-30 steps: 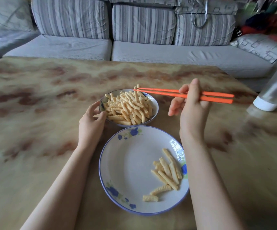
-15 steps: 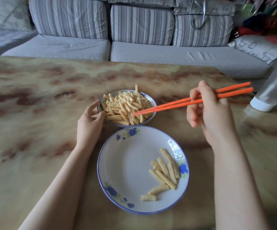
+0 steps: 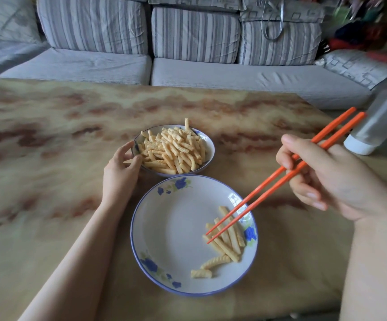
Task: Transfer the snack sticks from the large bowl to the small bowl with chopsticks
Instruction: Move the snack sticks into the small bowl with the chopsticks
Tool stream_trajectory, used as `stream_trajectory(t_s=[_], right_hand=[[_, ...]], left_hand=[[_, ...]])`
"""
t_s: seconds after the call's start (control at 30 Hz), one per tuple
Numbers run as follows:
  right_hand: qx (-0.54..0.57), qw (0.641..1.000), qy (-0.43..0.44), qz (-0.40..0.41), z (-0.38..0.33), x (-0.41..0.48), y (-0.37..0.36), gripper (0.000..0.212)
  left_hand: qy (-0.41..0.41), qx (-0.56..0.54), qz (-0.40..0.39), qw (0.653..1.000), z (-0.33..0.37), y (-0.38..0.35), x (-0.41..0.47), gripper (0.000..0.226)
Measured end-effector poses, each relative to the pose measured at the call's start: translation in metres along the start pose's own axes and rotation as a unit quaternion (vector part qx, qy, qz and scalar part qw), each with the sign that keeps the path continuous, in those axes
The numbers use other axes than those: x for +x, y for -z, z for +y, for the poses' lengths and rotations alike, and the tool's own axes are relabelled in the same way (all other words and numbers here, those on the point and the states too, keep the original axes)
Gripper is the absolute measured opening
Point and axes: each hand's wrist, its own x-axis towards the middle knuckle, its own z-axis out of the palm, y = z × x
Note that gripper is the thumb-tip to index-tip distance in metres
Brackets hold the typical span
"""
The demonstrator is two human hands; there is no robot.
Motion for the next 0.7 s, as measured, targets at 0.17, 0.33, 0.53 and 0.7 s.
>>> stream_trajectory(t_s=[0.17,0.33,0.53,0.7], right_hand=[[-0.011,1.000,-0.003,0.002,-0.001,-0.002,0.001,0.040],[-0.008,1.000,-0.017,-0.009,0.003,0.003,-0.007,0.041],[0.049,0.997,0.011,0.060,0.006,0.013,-0.016,0.043],[0.190,0.963,0.079,0.173,0.009,0.027,-0.027,0.052]], left_hand=[[0.001,0.001,-0.001,1.000,0.001,0.000,-0.001,0.039],[0.001,0.000,-0.004,1.000,0.000,0.000,0.000,0.040],[0.002,-0.022,-0.005,1.000,0.000,0.001,-0.002,0.039],[0.007,-0.031,-0.006,0.999,0.000,0.000,-0.001,0.039]])
